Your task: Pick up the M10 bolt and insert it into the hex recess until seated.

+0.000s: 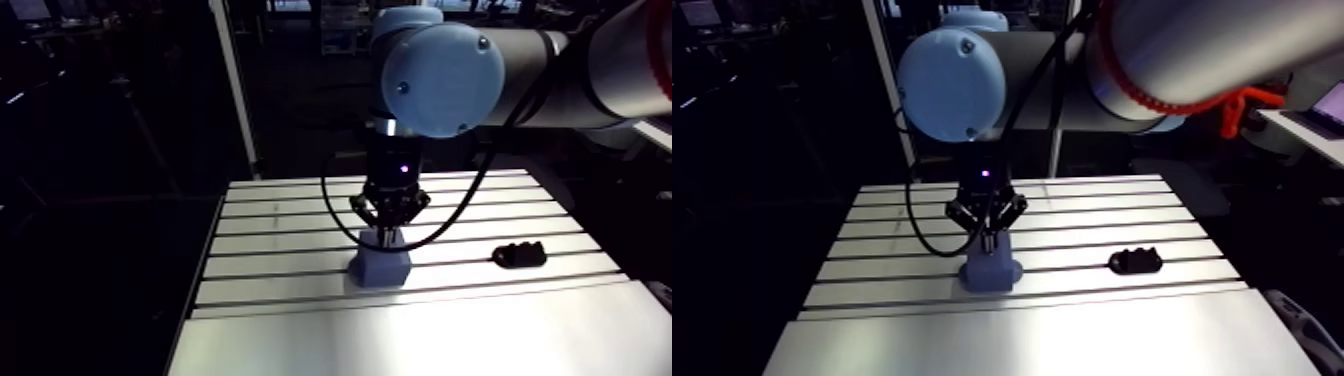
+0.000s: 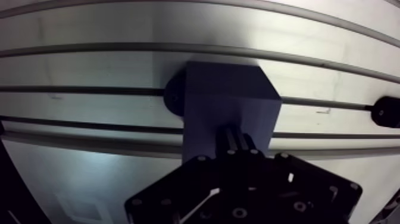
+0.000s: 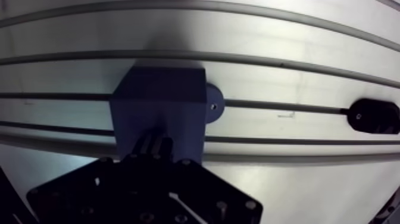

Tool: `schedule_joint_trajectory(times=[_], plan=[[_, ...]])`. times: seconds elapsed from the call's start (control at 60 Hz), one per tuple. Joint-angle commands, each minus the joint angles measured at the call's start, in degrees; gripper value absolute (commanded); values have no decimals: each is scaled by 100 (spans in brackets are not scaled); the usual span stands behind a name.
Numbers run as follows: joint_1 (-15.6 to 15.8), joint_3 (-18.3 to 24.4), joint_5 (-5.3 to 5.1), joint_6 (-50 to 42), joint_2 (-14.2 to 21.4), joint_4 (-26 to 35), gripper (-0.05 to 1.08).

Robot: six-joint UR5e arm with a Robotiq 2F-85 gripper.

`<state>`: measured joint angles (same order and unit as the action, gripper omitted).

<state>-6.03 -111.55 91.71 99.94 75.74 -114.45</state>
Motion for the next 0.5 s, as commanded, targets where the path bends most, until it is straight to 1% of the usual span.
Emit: schedule_joint_trajectory(times=[0.017,0.217,0.267,0.283,0.3,0.317,0.333,0.35,0.367,0.383,0.4,0.417,0.433,0.45,0.5], plan=[[-3,55,-50,4,14,6,108],[5,126,-60,4,24,23,107],[13,145,-54,4,32,39,106],[14,168,-53,4,40,56,102],[14,168,-53,4,40,56,102],[22,202,-38,4,41,80,91],[22,202,-38,4,41,80,91],[30,229,-21,4,49,122,72],[30,229,-21,4,49,122,72],[32,248,-18,4,50,173,46],[32,248,-18,4,50,173,46],[47,266,-10,4,58,247,16],[47,266,-10,4,58,247,16],[49,306,6,4,59,356,2],[42,338,24,-5,74,473,0]])
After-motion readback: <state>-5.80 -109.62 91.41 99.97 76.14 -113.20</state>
